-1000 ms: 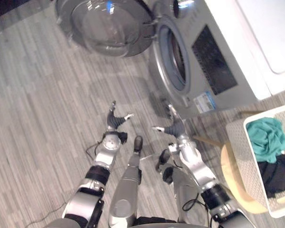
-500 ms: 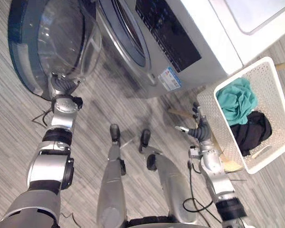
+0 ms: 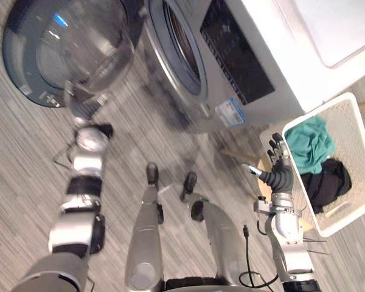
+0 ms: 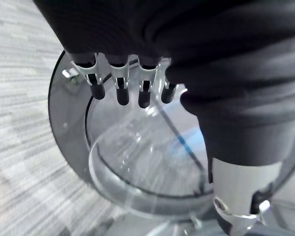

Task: Pick up the laundry basket with both hands and put the clothes into the washing machine.

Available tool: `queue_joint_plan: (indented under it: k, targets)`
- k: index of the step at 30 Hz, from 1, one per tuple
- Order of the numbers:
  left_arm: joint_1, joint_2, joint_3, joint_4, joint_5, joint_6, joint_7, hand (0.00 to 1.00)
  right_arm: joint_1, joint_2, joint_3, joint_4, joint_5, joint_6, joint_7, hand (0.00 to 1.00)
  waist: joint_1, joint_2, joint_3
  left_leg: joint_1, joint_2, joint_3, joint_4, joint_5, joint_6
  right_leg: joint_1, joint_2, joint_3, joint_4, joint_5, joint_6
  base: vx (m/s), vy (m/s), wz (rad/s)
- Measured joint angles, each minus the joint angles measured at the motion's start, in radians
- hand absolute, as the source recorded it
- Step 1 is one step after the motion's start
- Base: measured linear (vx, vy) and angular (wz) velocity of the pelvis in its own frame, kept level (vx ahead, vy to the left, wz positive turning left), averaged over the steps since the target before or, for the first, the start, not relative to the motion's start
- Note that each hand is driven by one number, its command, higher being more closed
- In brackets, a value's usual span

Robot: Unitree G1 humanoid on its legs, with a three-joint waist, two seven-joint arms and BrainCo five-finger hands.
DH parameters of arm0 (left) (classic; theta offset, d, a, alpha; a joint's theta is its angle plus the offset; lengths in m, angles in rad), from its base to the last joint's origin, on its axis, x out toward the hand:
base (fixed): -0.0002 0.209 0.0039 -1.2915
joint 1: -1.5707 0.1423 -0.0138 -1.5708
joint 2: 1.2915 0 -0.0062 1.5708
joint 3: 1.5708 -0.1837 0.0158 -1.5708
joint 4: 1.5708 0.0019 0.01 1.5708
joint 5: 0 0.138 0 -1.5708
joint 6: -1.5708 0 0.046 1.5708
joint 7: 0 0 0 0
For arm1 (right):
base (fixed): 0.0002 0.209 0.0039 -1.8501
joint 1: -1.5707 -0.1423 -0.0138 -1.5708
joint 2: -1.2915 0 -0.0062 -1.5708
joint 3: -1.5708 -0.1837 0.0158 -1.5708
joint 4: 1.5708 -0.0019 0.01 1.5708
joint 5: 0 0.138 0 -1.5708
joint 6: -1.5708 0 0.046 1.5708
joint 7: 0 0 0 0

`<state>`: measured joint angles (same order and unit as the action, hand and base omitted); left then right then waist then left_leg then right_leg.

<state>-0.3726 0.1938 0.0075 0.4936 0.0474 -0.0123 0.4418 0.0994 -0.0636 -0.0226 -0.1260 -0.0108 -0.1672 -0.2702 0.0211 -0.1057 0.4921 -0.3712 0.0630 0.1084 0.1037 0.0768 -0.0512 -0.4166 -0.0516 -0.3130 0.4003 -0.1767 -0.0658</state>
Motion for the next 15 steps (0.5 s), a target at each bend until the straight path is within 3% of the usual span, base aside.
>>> queue_joint_plan:
  k: [3, 7, 10, 11, 12, 13, 15]
  targets:
    - [0.203, -0.077, -0.041, 0.031, 0.0, 0.004, -0.052, 0.0, -0.014, 0.0, -0.047, 0.152, -0.001, 0.047, -0.003, 0.0, -0.001, 0.031, -0.062, 0.047, -0.001, 0.04, 0.0, -0.029, 0.011, 0.039, 0.009, 0.045, -0.033, -0.001, 0.006, 0.07, 0.068, -0.39]
    - [0.4, -0.094, -0.032, 0.114, 0.003, 0.005, -0.12, 0.0, 0.004, 0.0, -0.095, 0.23, -0.039, 0.097, 0.011, 0.0, -0.004, 0.105, -0.156, 0.16, 0.016, 0.153, -0.007, -0.074, 0.024, 0.138, 0.048, 0.168, -0.13, 0.061, 0.048, 0.11, 0.09, -0.89]
    - [0.467, -0.104, 0.023, 0.185, 0.003, 0.006, -0.14, 0.0, 0.017, -0.001, -0.103, 0.239, -0.061, 0.103, 0.013, 0.0, -0.01, 0.133, -0.194, 0.271, 0.039, 0.289, -0.017, -0.128, 0.031, 0.188, 0.073, 0.262, -0.159, 0.085, 0.084, 0.1, 0.093, -1.37]
    - [0.477, -0.106, 0.031, 0.188, 0.003, 0.006, -0.141, 0.0, 0.015, -0.001, -0.103, 0.247, -0.065, 0.106, 0.013, 0.0, -0.009, 0.135, -0.198, 0.291, 0.051, 0.322, -0.014, -0.147, 0.033, 0.191, 0.066, 0.23, -0.159, 0.066, 0.103, 0.0, 0.054, -1.35]
    - [0.489, -0.107, 0.041, 0.192, 0.002, 0.006, -0.143, 0.0, 0.009, 0.001, -0.102, 0.265, -0.08, 0.108, 0.012, 0.0, -0.009, 0.131, -0.202, 0.317, 0.069, 0.383, 0.005, -0.175, 0.032, 0.193, 0.024, 0.099, -0.123, 0.035, 0.083, -0.02, 0.046, -1.5]
    - [0.493, -0.102, 0.041, 0.2, 0.003, 0.006, -0.148, 0.0, 0.007, -0.001, -0.103, 0.273, -0.09, 0.108, 0.01, 0.0, -0.008, 0.134, -0.207, 0.342, 0.097, 0.439, 0.034, -0.205, 0.021, 0.194, -0.043, -0.091, -0.055, 0.002, 0.039, -0.02, 0.048, -1.5]
    - [0.504, -0.093, 0.039, 0.227, 0.004, 0.006, -0.157, 0.0, 0.007, 0.0, -0.1, 0.296, -0.102, 0.108, 0.01, 0.0, -0.009, 0.13, -0.223, 0.376, 0.141, 0.513, 0.084, -0.258, -0.007, 0.216, -0.131, -0.299, 0.013, -0.023, 0.003, 0.04, -0.018, -1.43]
